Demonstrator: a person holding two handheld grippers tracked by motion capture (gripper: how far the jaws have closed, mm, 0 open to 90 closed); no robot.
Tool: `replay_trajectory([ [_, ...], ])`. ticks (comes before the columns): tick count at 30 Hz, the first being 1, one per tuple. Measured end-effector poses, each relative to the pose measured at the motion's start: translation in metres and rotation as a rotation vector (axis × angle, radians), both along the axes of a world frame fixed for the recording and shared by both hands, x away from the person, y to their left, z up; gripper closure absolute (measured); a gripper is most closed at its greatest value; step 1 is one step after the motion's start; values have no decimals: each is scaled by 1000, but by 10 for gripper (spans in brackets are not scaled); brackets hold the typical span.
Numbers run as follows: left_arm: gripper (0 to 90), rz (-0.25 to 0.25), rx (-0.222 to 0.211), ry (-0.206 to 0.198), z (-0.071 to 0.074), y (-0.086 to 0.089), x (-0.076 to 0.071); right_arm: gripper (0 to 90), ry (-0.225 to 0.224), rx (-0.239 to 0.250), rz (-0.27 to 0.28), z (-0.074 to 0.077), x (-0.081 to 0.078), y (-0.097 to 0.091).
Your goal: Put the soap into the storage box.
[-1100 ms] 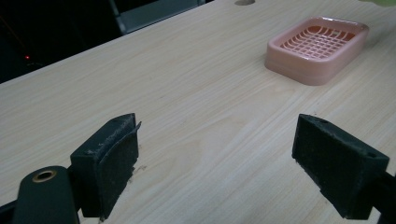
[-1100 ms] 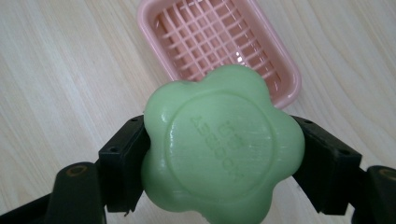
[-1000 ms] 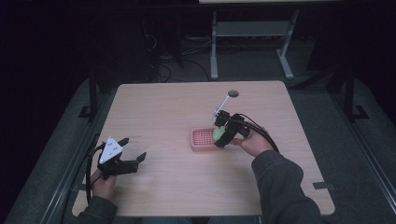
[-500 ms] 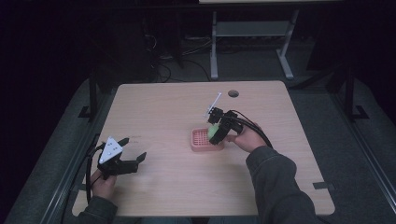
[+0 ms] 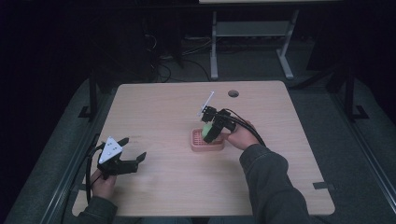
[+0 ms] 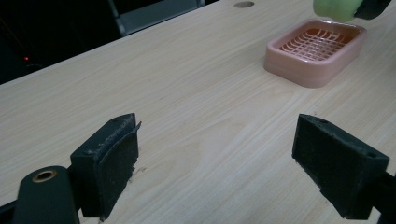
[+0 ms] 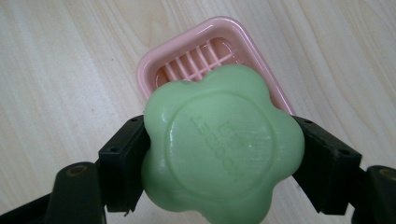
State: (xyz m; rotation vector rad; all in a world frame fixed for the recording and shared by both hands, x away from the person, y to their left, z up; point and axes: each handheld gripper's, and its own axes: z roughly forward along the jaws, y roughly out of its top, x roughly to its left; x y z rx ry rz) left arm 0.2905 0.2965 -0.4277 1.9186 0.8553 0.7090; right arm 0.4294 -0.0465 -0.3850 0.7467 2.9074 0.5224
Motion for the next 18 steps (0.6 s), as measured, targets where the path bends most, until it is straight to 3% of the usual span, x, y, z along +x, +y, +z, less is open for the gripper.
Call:
replay_trajectory([
  [18,141,-3,0,1,0,0,0,258,33,2,-45,-22,12,4],
])
